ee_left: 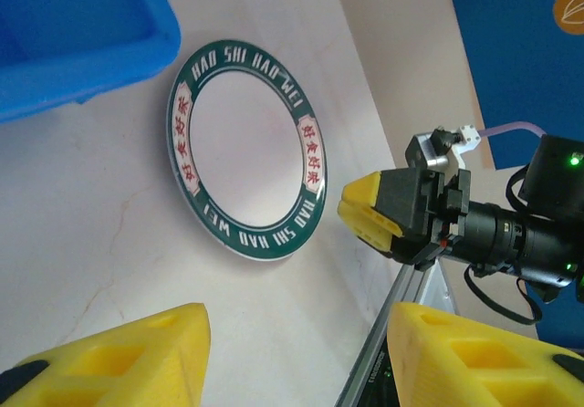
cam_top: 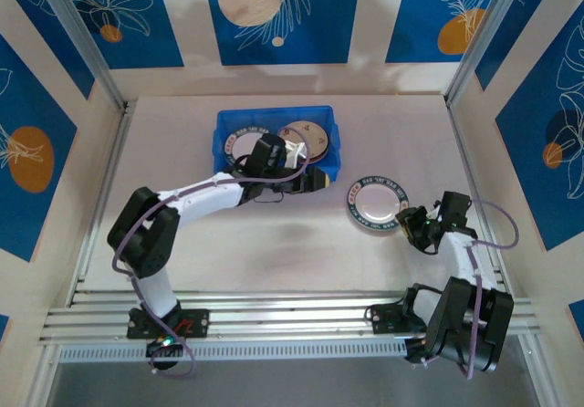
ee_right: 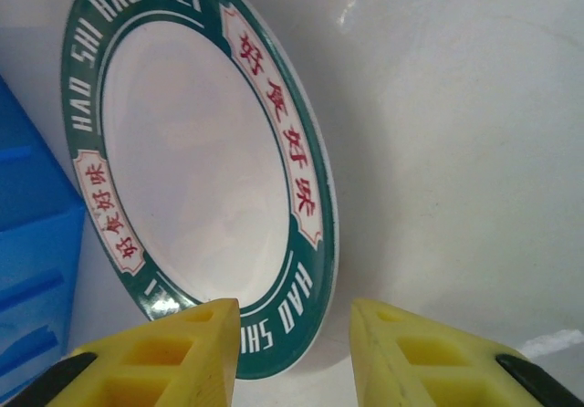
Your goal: Place the plates into the plastic bin on the countertop
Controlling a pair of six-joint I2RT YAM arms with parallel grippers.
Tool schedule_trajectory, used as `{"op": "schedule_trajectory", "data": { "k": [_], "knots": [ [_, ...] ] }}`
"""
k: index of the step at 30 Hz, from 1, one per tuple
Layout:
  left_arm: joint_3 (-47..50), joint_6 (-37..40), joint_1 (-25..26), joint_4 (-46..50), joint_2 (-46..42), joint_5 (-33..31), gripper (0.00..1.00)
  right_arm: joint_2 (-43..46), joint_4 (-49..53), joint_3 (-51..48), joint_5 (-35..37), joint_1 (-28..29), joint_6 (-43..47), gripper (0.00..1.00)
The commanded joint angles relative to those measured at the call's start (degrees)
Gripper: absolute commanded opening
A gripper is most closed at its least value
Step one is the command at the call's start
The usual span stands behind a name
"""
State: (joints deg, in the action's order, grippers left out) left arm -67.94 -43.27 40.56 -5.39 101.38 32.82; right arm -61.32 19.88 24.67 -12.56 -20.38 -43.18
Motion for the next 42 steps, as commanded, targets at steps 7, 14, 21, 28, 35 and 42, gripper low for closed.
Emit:
{"op": "schedule_trajectory", "data": {
  "k": [7, 14, 21, 28, 35, 42],
  "knots": [
    [0.97, -1.03, 1.04, -2.42, 1.39, 1.37, 0.54, -5.2, -5.39, -0.51, 0.33, 2.13, -0.3, 0.37],
    [0.84, -1.21, 1.1, -2.43, 2.23, 1.36, 0.53, -10.08, -8.41, 0.13, 0.43, 3.47, -0.14, 0.36],
    [1.14, -0.94, 1.06, -2.17, 2.24, 1.02, 0.52, -12.48, -10.42, 0.38, 0.6, 4.35, -0.57, 0.31],
    [0.8, -0.72, 0.93, -1.99, 2.74, 0.93, 0.52, -12.27, -11.64, -0.31, 1.26, 4.3, -1.37, 0.25],
    [0.88, -0.85, 1.0, -2.05, 2.81, 1.0, 0.51, -10.82, -12.24, -0.65, 1.75, 4.26, -1.8, 0.19],
    [0.77, -0.68, 0.97, -2.0, 2.77, 0.64, 0.5, -9.1, -12.23, -0.76, 1.87, 3.79, -1.56, 0.07]
  ]
}}
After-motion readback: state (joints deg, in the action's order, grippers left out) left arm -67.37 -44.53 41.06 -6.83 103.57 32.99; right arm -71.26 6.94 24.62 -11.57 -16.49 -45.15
